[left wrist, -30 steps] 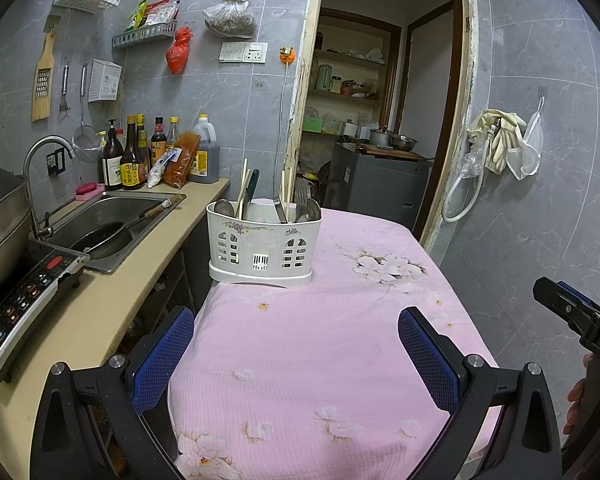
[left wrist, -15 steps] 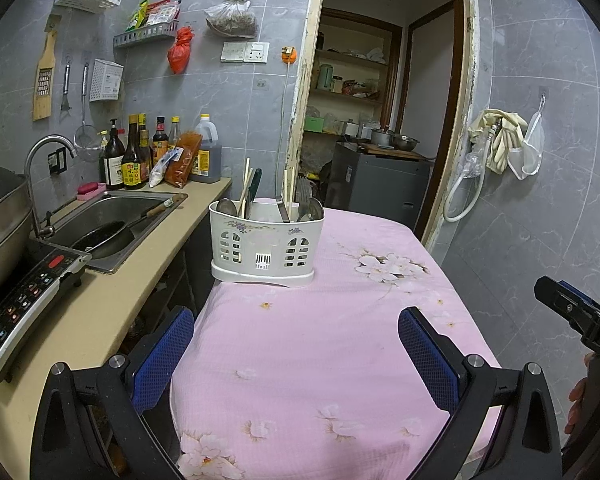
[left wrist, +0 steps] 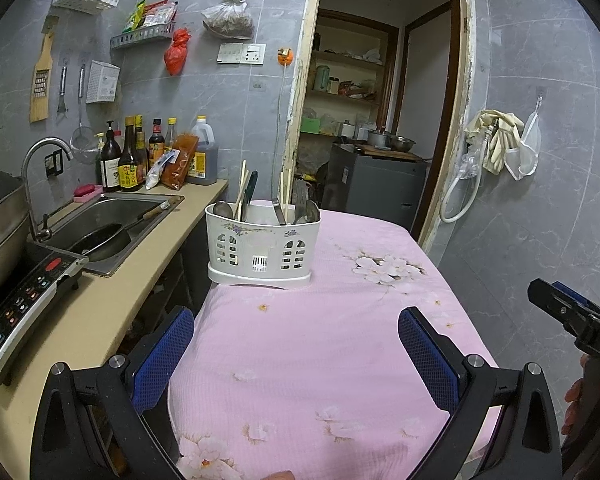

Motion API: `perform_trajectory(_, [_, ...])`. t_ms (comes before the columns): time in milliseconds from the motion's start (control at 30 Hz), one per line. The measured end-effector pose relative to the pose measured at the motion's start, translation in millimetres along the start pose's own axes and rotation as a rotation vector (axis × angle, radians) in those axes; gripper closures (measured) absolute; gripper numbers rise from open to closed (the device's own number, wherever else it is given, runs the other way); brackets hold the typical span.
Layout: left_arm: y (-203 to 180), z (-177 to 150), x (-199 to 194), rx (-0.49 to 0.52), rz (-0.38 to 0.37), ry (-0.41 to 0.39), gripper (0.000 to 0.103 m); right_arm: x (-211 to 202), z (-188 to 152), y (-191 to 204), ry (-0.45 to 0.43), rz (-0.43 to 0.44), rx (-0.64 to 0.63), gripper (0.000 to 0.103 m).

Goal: Organize utensils

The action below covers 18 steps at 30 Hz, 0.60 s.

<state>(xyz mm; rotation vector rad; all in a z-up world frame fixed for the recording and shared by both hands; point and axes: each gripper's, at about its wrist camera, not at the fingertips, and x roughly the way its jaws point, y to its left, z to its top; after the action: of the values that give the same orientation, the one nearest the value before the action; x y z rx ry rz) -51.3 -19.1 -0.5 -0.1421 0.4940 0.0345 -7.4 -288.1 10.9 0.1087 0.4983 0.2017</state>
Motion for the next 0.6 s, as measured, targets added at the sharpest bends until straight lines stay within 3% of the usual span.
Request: perform_trajectory(600, [-3.8,1.7,3.8,0.02,0.004,-0.001,0.0,10.6,-5.5,5.1,0.02,-0.002,0.003,0.001])
